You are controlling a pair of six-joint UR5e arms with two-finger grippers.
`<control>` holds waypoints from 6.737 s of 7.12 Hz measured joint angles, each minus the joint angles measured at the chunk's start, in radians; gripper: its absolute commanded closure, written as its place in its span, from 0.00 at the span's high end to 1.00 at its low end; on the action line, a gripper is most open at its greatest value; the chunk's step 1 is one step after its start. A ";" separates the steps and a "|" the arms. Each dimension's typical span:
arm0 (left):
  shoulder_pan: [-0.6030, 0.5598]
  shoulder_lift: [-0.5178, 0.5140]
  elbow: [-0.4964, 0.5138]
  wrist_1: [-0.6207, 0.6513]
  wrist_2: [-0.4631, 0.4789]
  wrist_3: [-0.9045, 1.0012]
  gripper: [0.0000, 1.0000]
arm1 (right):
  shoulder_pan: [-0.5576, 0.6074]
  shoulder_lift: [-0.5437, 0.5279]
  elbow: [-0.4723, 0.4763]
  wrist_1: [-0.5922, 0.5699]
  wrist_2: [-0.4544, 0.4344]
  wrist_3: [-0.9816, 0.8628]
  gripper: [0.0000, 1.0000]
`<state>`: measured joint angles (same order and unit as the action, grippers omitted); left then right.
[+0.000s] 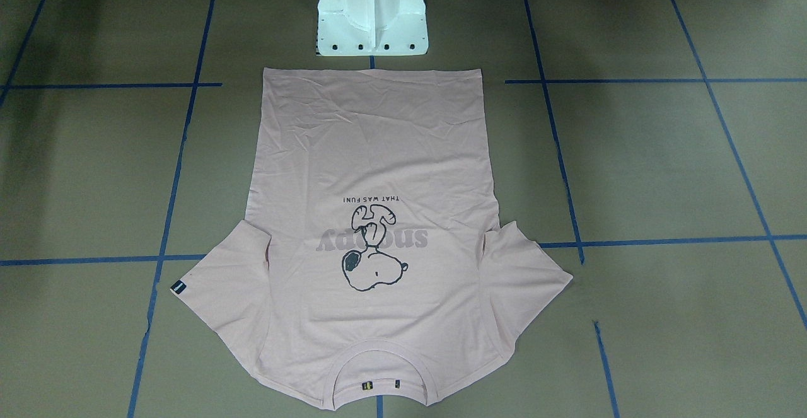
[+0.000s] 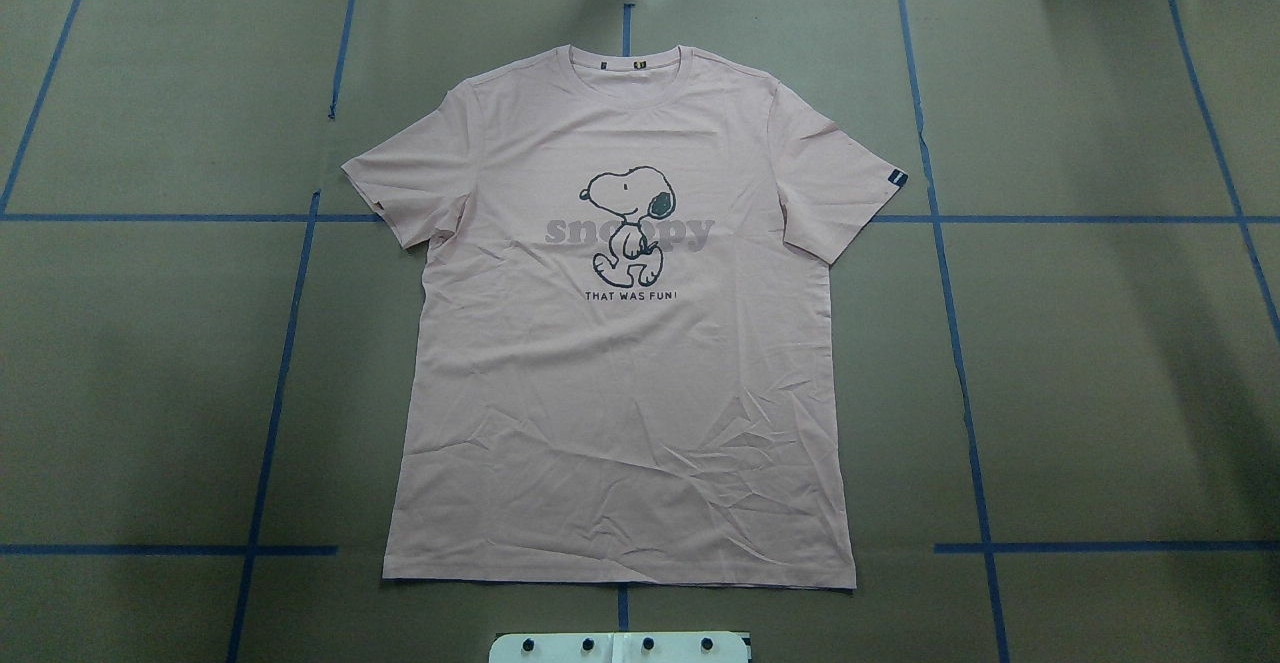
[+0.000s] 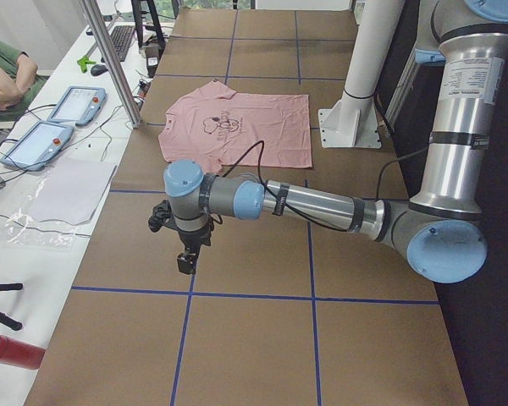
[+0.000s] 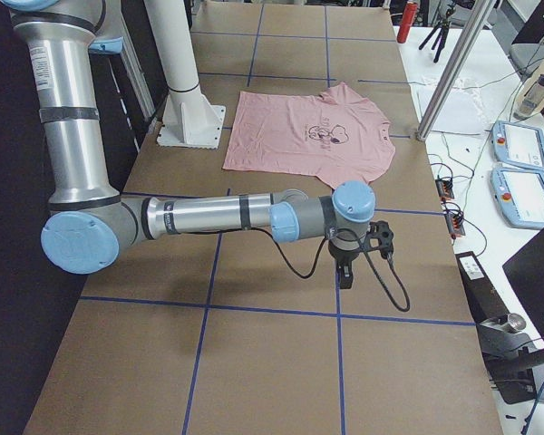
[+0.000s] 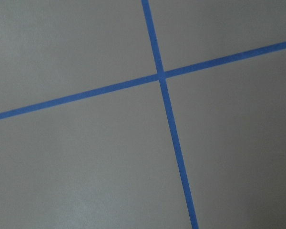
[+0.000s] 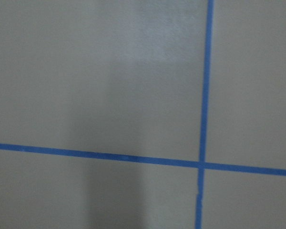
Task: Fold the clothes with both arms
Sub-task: 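Move the right arm in toward the shirt's sleeve nearest it, then grasp the sleeve with the right gripper and fold it toward the collar, then release the folded sleeve and lift the right gripper away while the left arm approaches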
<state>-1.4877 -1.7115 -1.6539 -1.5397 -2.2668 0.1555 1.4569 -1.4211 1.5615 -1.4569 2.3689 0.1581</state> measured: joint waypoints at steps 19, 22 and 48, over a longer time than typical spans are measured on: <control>0.178 -0.126 0.066 -0.361 -0.036 -0.470 1.00 | -0.538 0.478 -0.451 0.327 -0.250 0.643 0.17; 0.178 -0.125 0.064 -0.360 -0.036 -0.470 1.00 | -0.538 0.485 -0.450 0.306 -0.248 0.636 0.00; 0.651 -0.405 0.426 -0.674 0.445 -1.256 0.78 | -0.512 0.559 -0.142 -0.104 -0.187 0.765 1.00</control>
<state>-0.8372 -2.1167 -1.2275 -2.2133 -1.8213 -1.1001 0.9454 -0.8623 1.4198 -1.5612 2.1814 0.9230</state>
